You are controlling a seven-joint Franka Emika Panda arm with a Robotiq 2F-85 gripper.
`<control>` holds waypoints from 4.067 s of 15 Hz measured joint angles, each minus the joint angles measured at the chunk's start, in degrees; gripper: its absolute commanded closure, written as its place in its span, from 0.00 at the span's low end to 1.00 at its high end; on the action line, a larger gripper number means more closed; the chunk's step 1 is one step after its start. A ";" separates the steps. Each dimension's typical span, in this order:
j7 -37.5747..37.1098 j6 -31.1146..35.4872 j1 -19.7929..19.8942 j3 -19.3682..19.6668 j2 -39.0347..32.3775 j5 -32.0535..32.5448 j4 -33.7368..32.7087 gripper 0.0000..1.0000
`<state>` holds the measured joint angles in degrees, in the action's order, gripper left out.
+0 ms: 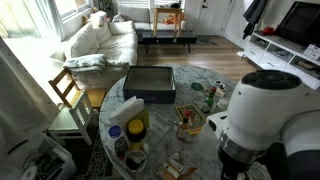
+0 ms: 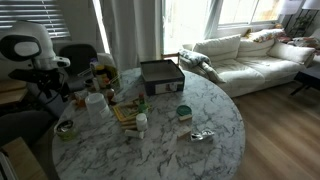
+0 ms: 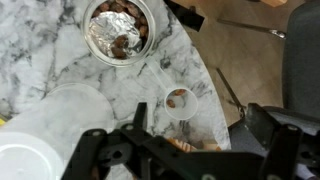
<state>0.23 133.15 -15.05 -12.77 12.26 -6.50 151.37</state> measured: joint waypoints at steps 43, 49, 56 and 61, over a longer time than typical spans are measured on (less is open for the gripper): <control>-6.08 23.05 11.88 8.08 -4.63 2.59 2.22 0.00; -6.06 24.54 11.43 8.07 -6.20 1.18 2.10 0.00; -4.22 24.55 11.42 8.25 -6.40 -0.39 1.43 0.00; -0.77 23.59 11.42 8.53 -6.15 -0.57 0.32 0.00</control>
<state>-0.54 156.75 -3.64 -4.24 6.10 -7.07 151.69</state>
